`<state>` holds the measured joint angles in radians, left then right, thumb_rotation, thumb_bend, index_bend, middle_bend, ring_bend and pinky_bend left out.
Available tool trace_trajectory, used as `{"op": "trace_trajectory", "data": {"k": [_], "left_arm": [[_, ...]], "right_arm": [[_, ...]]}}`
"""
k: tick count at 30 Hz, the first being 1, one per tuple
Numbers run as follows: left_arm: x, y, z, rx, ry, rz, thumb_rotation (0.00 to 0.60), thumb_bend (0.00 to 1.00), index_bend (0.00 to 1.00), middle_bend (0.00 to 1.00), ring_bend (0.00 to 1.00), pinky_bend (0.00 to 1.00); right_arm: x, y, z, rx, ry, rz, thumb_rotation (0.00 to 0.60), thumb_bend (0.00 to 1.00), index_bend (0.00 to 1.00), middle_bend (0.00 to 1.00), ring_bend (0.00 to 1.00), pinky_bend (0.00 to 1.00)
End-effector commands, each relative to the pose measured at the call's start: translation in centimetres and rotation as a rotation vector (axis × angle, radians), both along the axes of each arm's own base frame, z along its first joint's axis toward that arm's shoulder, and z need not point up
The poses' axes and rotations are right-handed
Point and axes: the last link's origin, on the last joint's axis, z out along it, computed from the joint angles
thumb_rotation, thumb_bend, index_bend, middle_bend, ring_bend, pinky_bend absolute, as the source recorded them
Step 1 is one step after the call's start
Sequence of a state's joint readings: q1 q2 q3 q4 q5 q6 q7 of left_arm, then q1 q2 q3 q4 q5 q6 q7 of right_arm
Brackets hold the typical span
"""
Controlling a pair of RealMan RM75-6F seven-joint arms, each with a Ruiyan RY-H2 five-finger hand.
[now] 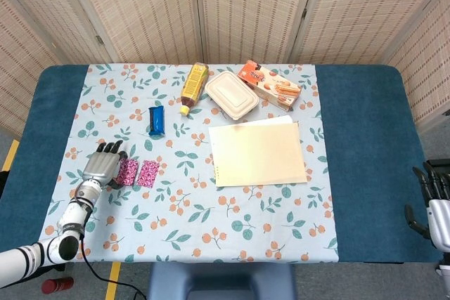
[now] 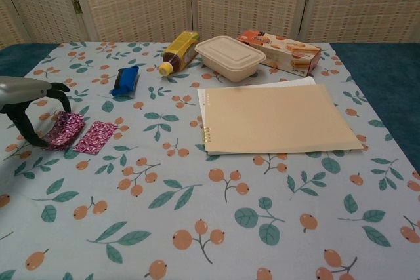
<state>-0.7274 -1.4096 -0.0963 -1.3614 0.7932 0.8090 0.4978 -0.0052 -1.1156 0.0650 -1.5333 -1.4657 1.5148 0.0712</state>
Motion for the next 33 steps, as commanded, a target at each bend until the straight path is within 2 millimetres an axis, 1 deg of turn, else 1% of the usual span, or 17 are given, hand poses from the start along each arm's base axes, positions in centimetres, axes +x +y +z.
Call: {"op": "trace_trajectory", "data": {"k": [1, 6, 12, 16, 26, 33], "left_arm": [[0.0, 0.1, -0.1, -0.003, 0.000, 0.000, 0.600, 0.22, 0.28, 0.00, 0.00, 0.00], [0.8, -0.2, -0.5, -0.019, -0.017, -0.015, 0.600, 0.21, 0.28, 0.00, 0.00, 0.00], [1.5, 0.1, -1.2, -0.020, -0.009, -0.025, 0.600, 0.22, 0.28, 0.00, 0.00, 0.00], [1.4, 0.3, -1.1, -0.010, 0.018, -0.027, 0.600, 0.22, 0.28, 0.00, 0.00, 0.00], [-0.1, 0.3, -0.5, -0.003, 0.041, 0.018, 0.600, 0.22, 0.27, 0.00, 0.00, 0.00], [-0.8, 0.4, -0.3, -0.002, 0.052, 0.032, 0.600, 0.22, 0.26, 0.00, 0.00, 0.00]], "right_arm": [[0.0, 0.0, 0.0, 0.001, 0.000, -0.001, 0.600, 0.50, 0.00, 0.00, 0.00, 0.00], [-0.1, 0.0, 0.0, 0.001, 0.001, -0.005, 0.600, 0.50, 0.00, 0.00, 0.00, 0.00], [-0.2, 0.1, 0.0, 0.000, 0.000, -0.007, 0.600, 0.50, 0.00, 0.00, 0.00, 0.00], [-0.3, 0.1, 0.0, 0.000, -0.002, -0.010, 0.600, 0.50, 0.00, 0.00, 0.00, 0.00], [-0.3, 0.1, 0.0, 0.000, -0.003, -0.009, 0.600, 0.50, 0.00, 0.00, 0.00, 0.00], [-0.3, 0.2, 0.0, -0.002, -0.004, -0.008, 0.600, 0.50, 0.00, 0.00, 0.00, 0.00]]}}
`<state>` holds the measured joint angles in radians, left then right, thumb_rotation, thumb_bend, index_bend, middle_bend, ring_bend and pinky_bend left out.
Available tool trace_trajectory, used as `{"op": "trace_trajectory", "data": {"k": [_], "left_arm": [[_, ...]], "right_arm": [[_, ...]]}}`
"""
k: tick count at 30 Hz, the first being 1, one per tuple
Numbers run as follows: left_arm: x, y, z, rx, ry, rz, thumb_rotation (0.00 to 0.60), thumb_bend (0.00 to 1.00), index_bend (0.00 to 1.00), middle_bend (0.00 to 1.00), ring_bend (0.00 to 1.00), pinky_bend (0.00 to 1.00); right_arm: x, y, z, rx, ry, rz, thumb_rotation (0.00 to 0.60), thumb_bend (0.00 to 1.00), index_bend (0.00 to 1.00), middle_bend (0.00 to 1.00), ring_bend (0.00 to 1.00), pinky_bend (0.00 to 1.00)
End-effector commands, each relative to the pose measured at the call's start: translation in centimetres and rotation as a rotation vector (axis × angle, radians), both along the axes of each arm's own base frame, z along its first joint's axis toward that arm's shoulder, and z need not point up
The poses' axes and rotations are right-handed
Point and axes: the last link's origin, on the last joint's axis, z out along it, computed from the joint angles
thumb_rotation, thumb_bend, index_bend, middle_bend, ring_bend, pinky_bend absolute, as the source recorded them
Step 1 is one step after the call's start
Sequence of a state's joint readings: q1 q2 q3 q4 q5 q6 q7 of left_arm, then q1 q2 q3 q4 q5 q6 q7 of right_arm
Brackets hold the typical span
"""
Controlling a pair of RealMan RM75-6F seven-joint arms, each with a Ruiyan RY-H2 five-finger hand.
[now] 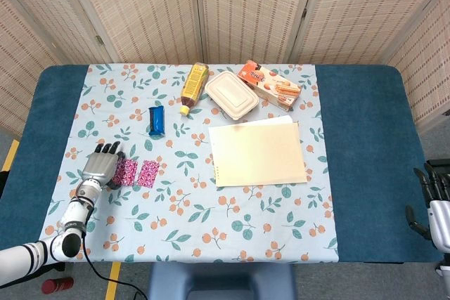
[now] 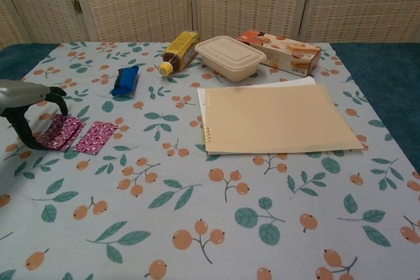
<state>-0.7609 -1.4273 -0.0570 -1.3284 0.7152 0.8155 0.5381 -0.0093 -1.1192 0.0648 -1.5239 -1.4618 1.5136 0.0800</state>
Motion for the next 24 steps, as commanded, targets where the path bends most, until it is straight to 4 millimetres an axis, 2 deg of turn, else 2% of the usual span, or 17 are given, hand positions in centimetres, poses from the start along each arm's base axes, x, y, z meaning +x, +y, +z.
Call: {"op": "trace_trajectory", "data": {"k": [1, 7, 18, 24], "left_arm": [[-0.2, 0.0, 0.0, 0.000, 0.003, 0.003, 0.600, 0.22, 0.25, 0.00, 0.00, 0.00], [0.3, 0.0, -0.3, -0.007, -0.003, -0.012, 0.600, 0.22, 0.16, 0.00, 0.00, 0.00], [3.1, -0.7, -2.1, -0.064, -0.041, -0.090, 0.600, 0.21, 0.17, 0.00, 0.00, 0.00], [4.0, -0.5, -3.2, -0.075, -0.029, -0.103, 0.600, 0.22, 0.19, 0.00, 0.00, 0.00]], "right_arm": [[0.0, 0.0, 0.0, 0.000, 0.000, -0.001, 0.600, 0.50, 0.00, 0.00, 0.00, 0.00], [0.0, 0.0, 0.0, -0.001, 0.001, -0.003, 0.600, 0.50, 0.00, 0.00, 0.00, 0.00], [-0.2, 0.0, 0.0, 0.000, -0.001, -0.006, 0.600, 0.50, 0.00, 0.00, 0.00, 0.00], [-0.4, 0.2, 0.1, -0.003, -0.003, -0.012, 0.600, 0.50, 0.00, 0.00, 0.00, 0.00]]}}
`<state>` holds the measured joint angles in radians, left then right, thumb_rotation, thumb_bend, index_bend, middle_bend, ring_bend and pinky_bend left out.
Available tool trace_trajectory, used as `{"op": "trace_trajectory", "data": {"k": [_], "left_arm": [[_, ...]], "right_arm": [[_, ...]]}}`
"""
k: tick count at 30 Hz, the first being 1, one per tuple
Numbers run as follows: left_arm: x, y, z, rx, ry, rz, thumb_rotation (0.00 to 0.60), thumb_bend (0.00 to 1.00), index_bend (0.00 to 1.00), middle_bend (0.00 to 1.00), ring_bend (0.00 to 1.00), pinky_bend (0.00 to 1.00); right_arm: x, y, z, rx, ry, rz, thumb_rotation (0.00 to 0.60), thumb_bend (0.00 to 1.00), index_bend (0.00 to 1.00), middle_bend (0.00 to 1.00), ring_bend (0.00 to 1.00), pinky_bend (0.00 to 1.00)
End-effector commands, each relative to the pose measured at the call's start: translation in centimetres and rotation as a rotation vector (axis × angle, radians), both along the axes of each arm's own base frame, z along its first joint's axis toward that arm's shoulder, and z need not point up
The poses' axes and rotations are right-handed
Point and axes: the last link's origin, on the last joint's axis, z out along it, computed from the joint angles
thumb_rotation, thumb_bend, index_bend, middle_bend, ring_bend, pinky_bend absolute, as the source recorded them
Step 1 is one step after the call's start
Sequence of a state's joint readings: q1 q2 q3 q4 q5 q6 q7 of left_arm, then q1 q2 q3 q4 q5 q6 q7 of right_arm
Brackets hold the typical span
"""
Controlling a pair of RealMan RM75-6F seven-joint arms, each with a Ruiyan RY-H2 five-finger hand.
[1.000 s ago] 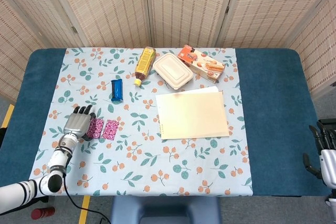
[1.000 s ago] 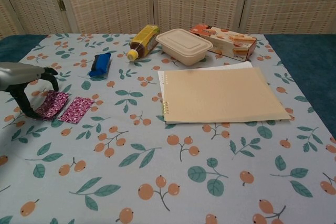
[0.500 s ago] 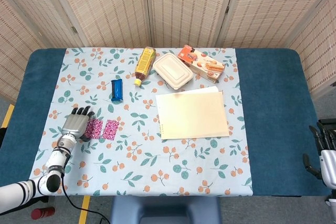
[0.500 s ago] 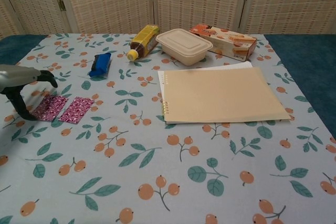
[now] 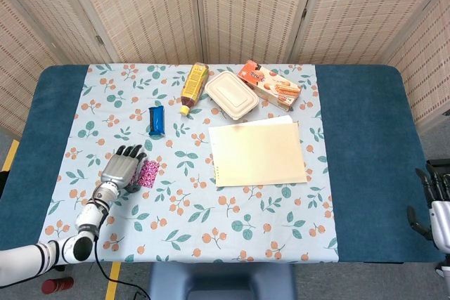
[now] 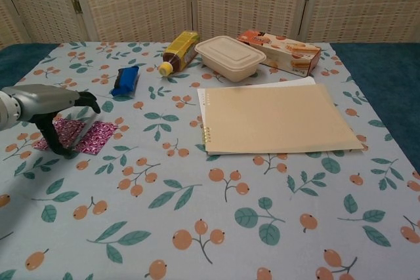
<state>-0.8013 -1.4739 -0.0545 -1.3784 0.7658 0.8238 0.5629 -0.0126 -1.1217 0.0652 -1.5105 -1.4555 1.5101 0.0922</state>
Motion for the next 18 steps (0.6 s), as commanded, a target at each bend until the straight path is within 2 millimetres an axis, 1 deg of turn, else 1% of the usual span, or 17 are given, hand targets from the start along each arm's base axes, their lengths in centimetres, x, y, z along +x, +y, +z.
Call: {"op": "trace_trajectory", "data": {"k": [1, 7, 18], "left_arm": [[0.30, 0.19, -0.42, 0.001, 0.002, 0.002, 0.600, 0.22, 0.19, 0.00, 0.00, 0.00], [0.09, 0.43, -0.68, 0.011, 0.011, 0.015, 0.600, 0.22, 0.22, 0.00, 0.00, 0.00], [0.47, 0.33, -1.16, 0.001, 0.001, 0.003, 0.600, 0.21, 0.23, 0.00, 0.00, 0.00]], "right_arm": [[-0.08, 0.06, 0.03, -0.001, -0.001, -0.002, 0.600, 0.50, 0.00, 0.00, 0.00, 0.00], [-0.31, 0.18, 0.07, -0.003, -0.004, -0.008, 0.600, 0.50, 0.00, 0.00, 0.00, 0.00], [-0.39, 0.19, 0.07, -0.002, -0.005, -0.010, 0.600, 0.50, 0.00, 0.00, 0.00, 0.00]]}}
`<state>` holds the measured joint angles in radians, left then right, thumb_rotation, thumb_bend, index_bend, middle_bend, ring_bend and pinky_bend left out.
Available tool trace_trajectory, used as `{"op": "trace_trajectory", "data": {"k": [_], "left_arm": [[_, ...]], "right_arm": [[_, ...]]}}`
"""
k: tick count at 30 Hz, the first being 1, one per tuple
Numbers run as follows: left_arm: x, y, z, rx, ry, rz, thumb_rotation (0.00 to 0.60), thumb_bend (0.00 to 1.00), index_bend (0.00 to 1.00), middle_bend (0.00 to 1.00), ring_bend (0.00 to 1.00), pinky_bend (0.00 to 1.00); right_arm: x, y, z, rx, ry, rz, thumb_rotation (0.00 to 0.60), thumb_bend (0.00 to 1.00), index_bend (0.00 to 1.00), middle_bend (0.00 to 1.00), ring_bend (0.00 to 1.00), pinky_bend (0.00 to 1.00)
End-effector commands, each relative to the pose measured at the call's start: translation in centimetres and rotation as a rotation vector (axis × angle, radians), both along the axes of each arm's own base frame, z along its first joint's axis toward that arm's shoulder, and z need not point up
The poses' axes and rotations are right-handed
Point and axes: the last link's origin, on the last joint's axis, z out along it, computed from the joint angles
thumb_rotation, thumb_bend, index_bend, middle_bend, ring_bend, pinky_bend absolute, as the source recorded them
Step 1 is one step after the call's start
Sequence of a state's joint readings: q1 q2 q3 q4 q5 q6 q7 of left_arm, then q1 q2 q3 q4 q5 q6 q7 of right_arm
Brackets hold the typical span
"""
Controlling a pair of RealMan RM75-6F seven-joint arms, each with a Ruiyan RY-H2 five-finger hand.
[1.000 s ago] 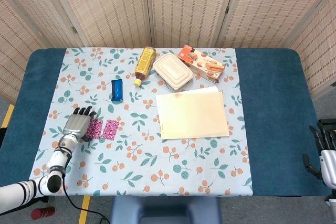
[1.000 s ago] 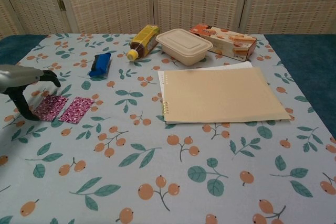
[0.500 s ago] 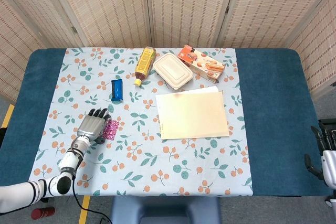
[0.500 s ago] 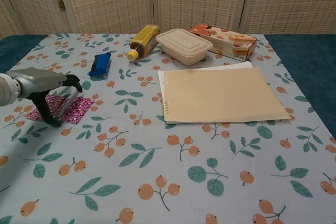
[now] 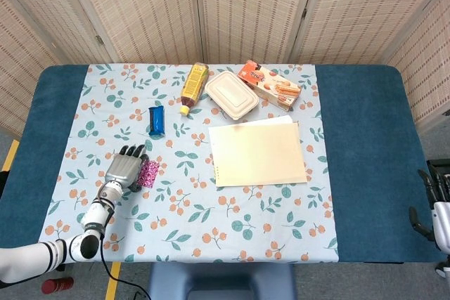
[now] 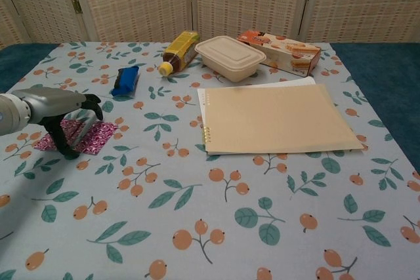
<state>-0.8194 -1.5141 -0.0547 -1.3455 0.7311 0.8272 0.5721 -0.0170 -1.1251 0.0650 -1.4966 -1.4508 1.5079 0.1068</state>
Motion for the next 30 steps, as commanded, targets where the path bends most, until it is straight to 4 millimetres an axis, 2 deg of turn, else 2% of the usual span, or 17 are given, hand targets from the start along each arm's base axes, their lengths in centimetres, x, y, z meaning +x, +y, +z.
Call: {"op": "trace_trajectory", "data": {"k": [1, 18, 30], "left_arm": [[0.2, 0.0, -0.2, -0.003, 0.007, -0.010, 0.600, 0.21, 0.23, 0.00, 0.00, 0.00], [0.6, -0.1, -0.5, -0.013, 0.010, -0.020, 0.600, 0.22, 0.30, 0.00, 0.00, 0.00], [0.5, -0.4, 1.2, 0.017, 0.009, -0.034, 0.600, 0.21, 0.29, 0.00, 0.00, 0.00]], "right_arm": [[0.0, 0.0, 0.0, -0.001, 0.000, -0.001, 0.600, 0.50, 0.00, 0.00, 0.00, 0.00], [-0.1, 0.0, 0.0, -0.003, -0.004, -0.002, 0.600, 0.50, 0.00, 0.00, 0.00, 0.00], [0.0, -0.1, 0.0, -0.002, -0.003, 0.002, 0.600, 0.50, 0.00, 0.00, 0.00, 0.00]]}}
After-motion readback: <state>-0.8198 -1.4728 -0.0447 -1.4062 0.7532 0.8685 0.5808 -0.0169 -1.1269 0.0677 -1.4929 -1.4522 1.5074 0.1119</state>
